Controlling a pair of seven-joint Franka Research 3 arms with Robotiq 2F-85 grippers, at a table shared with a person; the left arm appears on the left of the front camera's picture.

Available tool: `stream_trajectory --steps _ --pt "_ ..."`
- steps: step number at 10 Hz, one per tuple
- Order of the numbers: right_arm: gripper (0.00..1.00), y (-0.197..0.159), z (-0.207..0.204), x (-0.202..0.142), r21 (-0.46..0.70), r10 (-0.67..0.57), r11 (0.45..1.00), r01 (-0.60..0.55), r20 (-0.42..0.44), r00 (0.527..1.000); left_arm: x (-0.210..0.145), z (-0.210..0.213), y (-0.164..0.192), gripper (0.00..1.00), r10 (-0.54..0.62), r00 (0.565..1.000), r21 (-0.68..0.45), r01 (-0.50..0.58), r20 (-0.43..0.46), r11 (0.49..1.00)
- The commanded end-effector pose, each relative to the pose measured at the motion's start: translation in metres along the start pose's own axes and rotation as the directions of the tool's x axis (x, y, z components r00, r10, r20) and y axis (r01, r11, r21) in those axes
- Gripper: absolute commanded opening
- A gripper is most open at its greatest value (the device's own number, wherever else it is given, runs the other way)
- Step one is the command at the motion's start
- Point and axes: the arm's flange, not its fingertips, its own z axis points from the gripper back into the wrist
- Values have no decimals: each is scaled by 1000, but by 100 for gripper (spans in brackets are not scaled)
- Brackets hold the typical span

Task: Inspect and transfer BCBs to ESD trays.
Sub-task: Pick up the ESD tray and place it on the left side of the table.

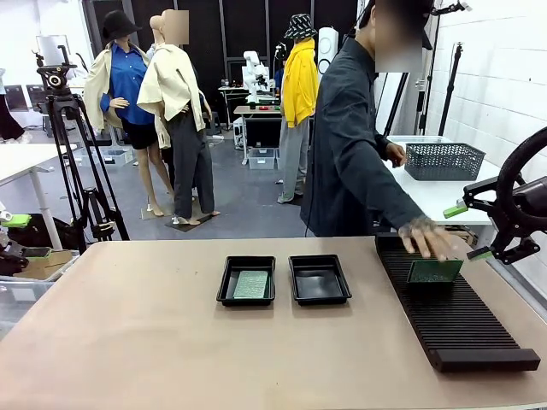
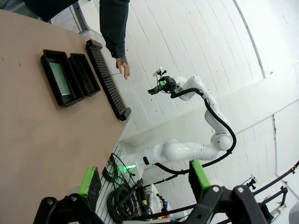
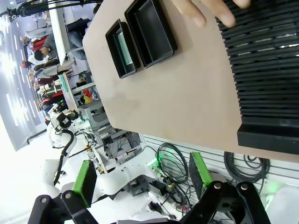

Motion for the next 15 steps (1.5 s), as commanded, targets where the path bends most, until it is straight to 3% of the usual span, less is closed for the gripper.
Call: stream_trajectory --steps 1,7,13,15 --pt "100 5 -2 4 10 -7 1000 7 -1 1000 -1 0 -2 100 -4 1000 7 4 0 1000" --pt "100 0 0 0 0 0 1000 0 0 1000 -1 0 -2 100 -4 1000 7 4 0 1000" --pt "100 -29 -35 69 175 49 984 -30 -106 993 -1 0 -2 100 -4 1000 7 4 0 1000" --pt "100 -45 -36 92 210 72 976 -52 -89 993 -1 0 -2 100 -4 1000 7 4 0 1000"
